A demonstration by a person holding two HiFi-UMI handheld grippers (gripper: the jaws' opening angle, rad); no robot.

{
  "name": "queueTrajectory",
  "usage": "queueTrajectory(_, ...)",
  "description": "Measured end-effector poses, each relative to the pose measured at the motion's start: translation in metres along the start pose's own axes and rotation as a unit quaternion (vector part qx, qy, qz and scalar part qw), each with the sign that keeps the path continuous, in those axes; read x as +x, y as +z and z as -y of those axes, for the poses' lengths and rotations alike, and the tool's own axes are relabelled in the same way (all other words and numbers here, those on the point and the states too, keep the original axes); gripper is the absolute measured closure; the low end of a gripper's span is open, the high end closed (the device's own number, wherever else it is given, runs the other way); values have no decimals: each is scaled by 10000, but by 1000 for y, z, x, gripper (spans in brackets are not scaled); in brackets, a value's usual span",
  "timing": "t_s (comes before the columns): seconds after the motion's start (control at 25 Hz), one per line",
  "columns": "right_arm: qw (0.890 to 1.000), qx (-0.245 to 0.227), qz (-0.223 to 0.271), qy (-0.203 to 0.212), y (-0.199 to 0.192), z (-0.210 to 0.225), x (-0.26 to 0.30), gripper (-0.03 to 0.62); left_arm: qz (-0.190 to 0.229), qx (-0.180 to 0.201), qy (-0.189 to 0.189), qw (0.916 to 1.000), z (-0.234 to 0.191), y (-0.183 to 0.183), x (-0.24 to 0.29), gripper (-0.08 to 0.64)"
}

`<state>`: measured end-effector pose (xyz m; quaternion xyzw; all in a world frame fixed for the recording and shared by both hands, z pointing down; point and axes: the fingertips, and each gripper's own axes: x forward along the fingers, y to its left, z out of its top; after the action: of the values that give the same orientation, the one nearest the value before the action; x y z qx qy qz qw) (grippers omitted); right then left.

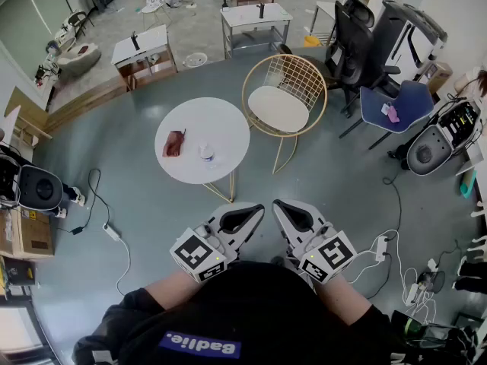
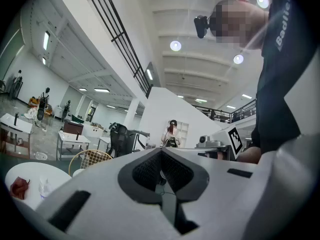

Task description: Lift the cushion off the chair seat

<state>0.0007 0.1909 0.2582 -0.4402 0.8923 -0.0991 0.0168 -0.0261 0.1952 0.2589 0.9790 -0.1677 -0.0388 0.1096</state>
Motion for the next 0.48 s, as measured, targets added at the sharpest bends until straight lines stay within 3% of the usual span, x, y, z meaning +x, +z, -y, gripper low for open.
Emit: queueTrajectory(0.48,10000,14,-35,34,-4,-8,8,566,-39,-7,-44,10000,-4,0,-8,557)
